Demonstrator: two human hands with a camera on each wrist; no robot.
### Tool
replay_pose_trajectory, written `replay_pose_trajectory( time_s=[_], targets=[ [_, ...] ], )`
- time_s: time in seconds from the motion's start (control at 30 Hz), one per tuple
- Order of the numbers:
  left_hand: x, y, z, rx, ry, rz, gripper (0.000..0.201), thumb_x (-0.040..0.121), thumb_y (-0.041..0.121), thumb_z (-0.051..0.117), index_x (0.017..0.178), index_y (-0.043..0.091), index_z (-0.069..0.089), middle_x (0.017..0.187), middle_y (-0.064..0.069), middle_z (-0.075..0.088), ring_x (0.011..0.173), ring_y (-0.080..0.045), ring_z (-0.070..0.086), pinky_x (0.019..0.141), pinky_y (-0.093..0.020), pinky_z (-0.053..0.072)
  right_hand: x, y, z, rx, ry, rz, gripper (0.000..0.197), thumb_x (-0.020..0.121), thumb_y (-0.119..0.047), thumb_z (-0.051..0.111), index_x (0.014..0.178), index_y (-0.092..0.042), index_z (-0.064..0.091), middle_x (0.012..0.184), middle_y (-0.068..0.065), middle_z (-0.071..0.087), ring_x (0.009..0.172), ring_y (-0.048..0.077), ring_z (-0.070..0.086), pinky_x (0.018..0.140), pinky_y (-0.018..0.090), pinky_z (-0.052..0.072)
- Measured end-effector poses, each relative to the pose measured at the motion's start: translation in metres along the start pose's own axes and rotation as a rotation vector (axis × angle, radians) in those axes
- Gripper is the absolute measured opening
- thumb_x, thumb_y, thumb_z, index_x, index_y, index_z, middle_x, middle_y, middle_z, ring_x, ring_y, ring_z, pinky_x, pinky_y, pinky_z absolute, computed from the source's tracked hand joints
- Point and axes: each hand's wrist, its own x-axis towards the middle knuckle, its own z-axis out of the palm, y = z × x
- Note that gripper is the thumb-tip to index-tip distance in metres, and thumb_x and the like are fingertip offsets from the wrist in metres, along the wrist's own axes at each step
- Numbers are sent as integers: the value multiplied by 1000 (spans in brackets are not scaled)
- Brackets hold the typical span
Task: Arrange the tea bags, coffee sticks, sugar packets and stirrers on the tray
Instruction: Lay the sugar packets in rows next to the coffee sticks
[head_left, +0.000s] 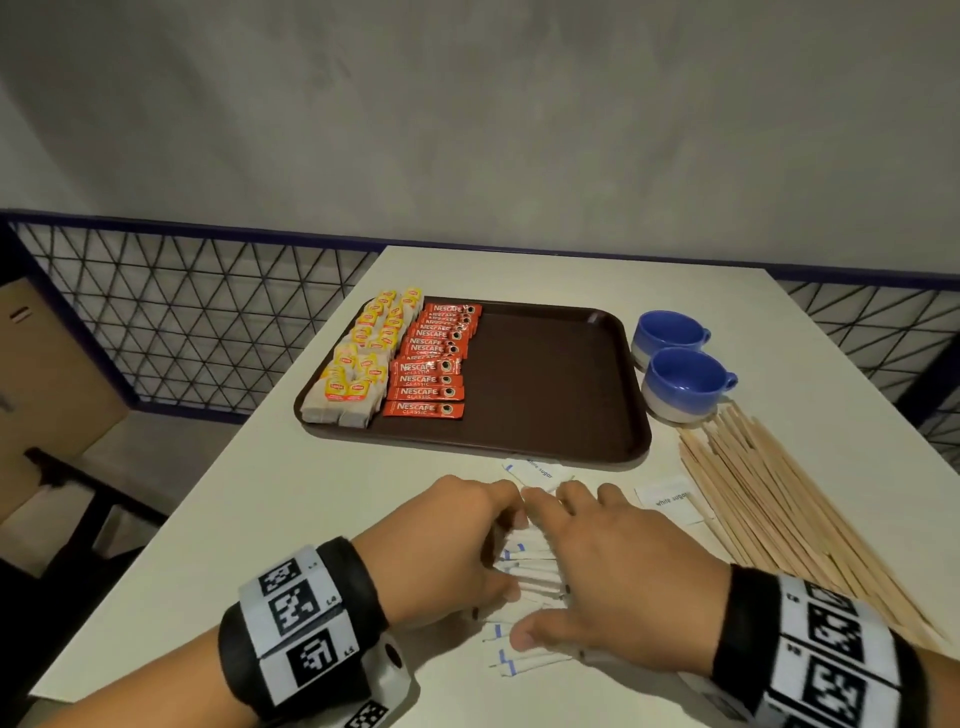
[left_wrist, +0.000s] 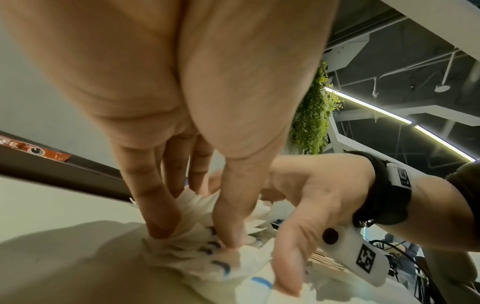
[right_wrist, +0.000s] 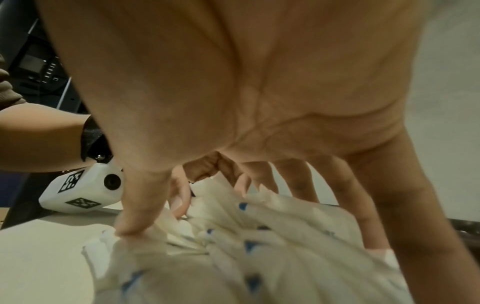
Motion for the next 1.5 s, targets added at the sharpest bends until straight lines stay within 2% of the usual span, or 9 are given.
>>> replay_pose_trajectory(
  time_s=[0.17, 0.37, 0.63, 0.8, 0.9, 1.0, 1.17, 1.4, 1.5],
  targets=[
    [2, -5, -3, -169, 56, -46, 42, 71, 39, 89, 95, 32, 56, 82, 6, 72, 75, -10, 66, 77, -40, 56, 1, -2, -5, -117, -5, -66, 60, 99, -55, 51, 148, -24, 33, 136, 7, 45, 118, 31, 45, 90, 41, 45],
    [-6, -6, -11, -276, 42, -26, 49, 69, 56, 85, 101, 39, 52, 90, 8, 72, 81, -11, 68, 82, -42, 56, 10, 2, -6, -137, 52, -129, 43, 104, -31, 50, 144, -23, 38, 129, 6, 53, 111, 31, 56, 89, 43, 50],
    [-15, -4, -13, -225, -1, 82, 94, 66, 34, 96, 137, 49, 37, 116, 28, 61, 100, 14, 55, 75, -5, 41, 19, 27, -22, 252, 90, -195, 20, 96, -43, 66, 111, -36, 55, 96, -7, 67, 82, 10, 65, 77, 35, 57],
    [-5, -3, -8, -188, 204, 107, 47, 92, 25, 72, 128, 39, 44, 108, 17, 63, 92, 3, 59, 77, -17, 46, 19, 34, -26, 459, 164, -261, 14, 96, -37, 70, 104, -38, 58, 90, -12, 67, 81, 4, 64, 67, 21, 50],
    [0, -5, -18, -241, 272, 110, 36, 94, 30, 71, 121, 36, 49, 110, 16, 63, 97, -1, 62, 85, -29, 52, 20, 34, -32, 556, 210, -254, 11, 98, -37, 68, 104, -35, 58, 91, -9, 69, 80, 6, 66, 69, 26, 54],
    [7, -10, -24, -270, 334, 103, 34, 94, 30, 73, 120, 33, 51, 109, 16, 64, 98, -3, 62, 87, -35, 53, 30, 34, -37, 614, 218, -259, 20, 96, -39, 70, 112, -34, 59, 99, -9, 71, 89, 9, 69, 80, 38, 59],
    [18, -16, -24, -323, 346, 42, 36, 91, 25, 76, 117, 30, 51, 102, 13, 67, 92, -1, 63, 87, -37, 54, 48, 27, -45, 557, 200, -245, 50, 78, -43, 88, 118, -34, 59, 105, -11, 70, 93, 5, 68, 86, 34, 58],
    [17, -25, -31, -530, 411, 38, 40, 80, 35, 86, 108, 37, 57, 99, 7, 71, 89, -18, 71, 82, -49, 60, 53, 24, -58, 588, 304, -272, 32, 83, -31, 82, 111, -32, 66, 98, -12, 71, 89, 6, 69, 81, 36, 59],
    [13, -31, -37, -692, 525, 38, 43, 76, 38, 89, 110, 35, 63, 97, 7, 65, 82, -20, 67, 79, -40, 61, 49, 27, -69, 674, 346, -285, 35, 86, -29, 83, 117, -32, 67, 104, -14, 73, 95, 4, 70, 86, 35, 59]
  ],
)
